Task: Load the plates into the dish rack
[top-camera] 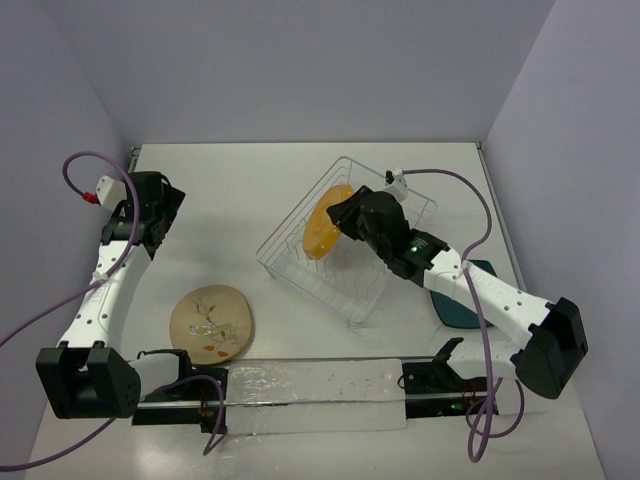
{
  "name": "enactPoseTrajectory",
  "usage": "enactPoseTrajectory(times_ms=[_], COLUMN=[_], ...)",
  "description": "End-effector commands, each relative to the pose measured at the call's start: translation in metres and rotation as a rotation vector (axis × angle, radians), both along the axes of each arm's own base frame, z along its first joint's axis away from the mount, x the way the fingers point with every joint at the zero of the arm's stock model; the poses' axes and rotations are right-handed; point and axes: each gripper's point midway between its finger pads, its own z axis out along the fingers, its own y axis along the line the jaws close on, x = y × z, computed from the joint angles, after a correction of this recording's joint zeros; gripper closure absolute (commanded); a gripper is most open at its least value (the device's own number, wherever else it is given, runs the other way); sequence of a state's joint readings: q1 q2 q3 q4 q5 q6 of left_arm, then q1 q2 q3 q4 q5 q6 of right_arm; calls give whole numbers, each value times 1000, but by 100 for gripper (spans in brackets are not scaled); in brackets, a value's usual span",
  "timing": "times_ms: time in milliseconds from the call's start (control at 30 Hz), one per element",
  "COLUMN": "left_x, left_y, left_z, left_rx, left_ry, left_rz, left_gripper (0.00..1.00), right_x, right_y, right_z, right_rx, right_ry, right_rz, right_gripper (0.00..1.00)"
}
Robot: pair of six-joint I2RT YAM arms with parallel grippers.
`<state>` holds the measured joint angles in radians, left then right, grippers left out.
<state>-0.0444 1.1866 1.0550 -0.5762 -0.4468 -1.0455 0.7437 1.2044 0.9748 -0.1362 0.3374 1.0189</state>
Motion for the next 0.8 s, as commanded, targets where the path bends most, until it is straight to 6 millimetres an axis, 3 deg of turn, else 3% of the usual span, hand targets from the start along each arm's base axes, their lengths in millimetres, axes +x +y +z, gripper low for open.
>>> enactPoseTrajectory(times_ms=[0, 333, 500, 600, 767], left_x=[5, -2, -1, 1, 2], left_y=[-2, 3, 2, 1, 0], left_z=[20, 21, 19, 18, 17], left_rx=[-13, -3, -5, -7, -6], left_ry=[-60, -52, -50, -46, -41], left_rz=[3, 33, 29, 20, 16], left_gripper=[1, 1, 1, 1, 1], right_x=[23, 22, 17, 9, -1], right_y=[11, 27, 25, 27, 32], right_z=[74, 60, 72, 92, 95], right_rx=[222, 162, 150, 158, 165], right_ry=[-139, -91, -120, -156, -148], right_rz=[-90, -82, -84, -33, 27], right_gripper=[100, 100, 100, 100, 100])
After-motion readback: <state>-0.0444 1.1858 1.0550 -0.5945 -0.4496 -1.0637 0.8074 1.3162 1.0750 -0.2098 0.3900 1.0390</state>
